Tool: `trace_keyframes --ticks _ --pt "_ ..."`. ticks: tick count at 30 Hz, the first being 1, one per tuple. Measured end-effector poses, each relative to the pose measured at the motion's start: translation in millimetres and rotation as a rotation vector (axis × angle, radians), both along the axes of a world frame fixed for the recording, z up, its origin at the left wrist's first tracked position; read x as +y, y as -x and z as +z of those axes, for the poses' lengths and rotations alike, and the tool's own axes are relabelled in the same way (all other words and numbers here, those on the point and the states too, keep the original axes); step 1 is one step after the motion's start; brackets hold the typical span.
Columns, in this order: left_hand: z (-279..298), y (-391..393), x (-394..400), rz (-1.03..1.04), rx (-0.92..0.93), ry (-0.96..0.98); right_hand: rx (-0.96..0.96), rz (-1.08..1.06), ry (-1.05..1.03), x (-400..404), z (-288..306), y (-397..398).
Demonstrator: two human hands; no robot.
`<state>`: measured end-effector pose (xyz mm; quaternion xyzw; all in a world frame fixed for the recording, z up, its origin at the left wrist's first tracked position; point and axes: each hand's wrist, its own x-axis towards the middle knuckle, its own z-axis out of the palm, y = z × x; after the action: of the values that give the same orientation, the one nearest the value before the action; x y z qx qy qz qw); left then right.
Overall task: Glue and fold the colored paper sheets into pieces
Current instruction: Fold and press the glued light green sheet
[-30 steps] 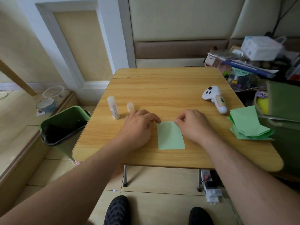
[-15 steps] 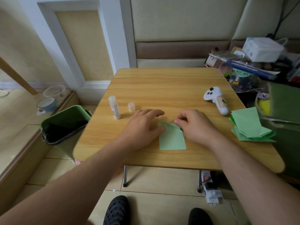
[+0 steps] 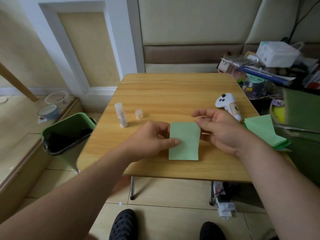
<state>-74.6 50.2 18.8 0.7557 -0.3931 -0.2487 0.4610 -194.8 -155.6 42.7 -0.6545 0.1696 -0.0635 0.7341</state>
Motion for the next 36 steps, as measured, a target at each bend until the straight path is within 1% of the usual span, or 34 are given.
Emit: trace_keyframes --ticks 2,3,5,8,12,16,18,19,22,25,28,30,32,34,36 --pt "2 5 -3 0.014 0.270 0.119 -0.034 -0.067 -0.120 2 2 -4" --pt "3 8 -4 0.015 0.358 0.160 -0.049 -0.112 -0.146 4 2 -6" --pt "4 13 -8 0.007 0.425 0.199 -0.060 -0.230 -0.133 8 3 -10" --pt "3 17 -12 0.060 0.437 0.238 -0.050 -0.386 -0.051 12 -3 -16" --pt "3 17 -12 0.056 0.398 0.262 -0.062 -0.493 -0.045 14 -7 -19" --pt "0 17 -11 0.053 0.281 0.169 -0.061 -0.553 0.019 13 -10 -21" --pt "-1 18 -11 0.121 0.273 0.152 -0.060 -0.520 0.067 13 -12 -22" --pt "-1 18 -12 0.164 0.281 0.164 -0.063 -0.464 0.096 13 -12 -21" --pt "1 14 -12 0.245 0.282 0.217 -0.117 -0.232 0.039 14 -14 -18" --pt "2 9 -11 0.294 0.283 0.258 -0.084 -0.134 0.065 16 -18 -16" --pt "1 6 -10 0.308 0.306 0.262 -0.078 -0.127 -0.009 15 -20 -16" --pt "-1 4 -9 0.306 0.352 0.274 -0.089 -0.121 -0.069 15 -18 -15" --pt "-1 3 -10 0.300 0.455 0.316 -0.093 -0.118 -0.098 15 -18 -17" --pt "-1 3 -11 0.302 0.614 0.392 -0.100 -0.147 -0.112 16 -21 -19" --pt "-2 2 -13 0.347 0.681 0.423 -0.102 -0.210 -0.077 17 -25 -23"
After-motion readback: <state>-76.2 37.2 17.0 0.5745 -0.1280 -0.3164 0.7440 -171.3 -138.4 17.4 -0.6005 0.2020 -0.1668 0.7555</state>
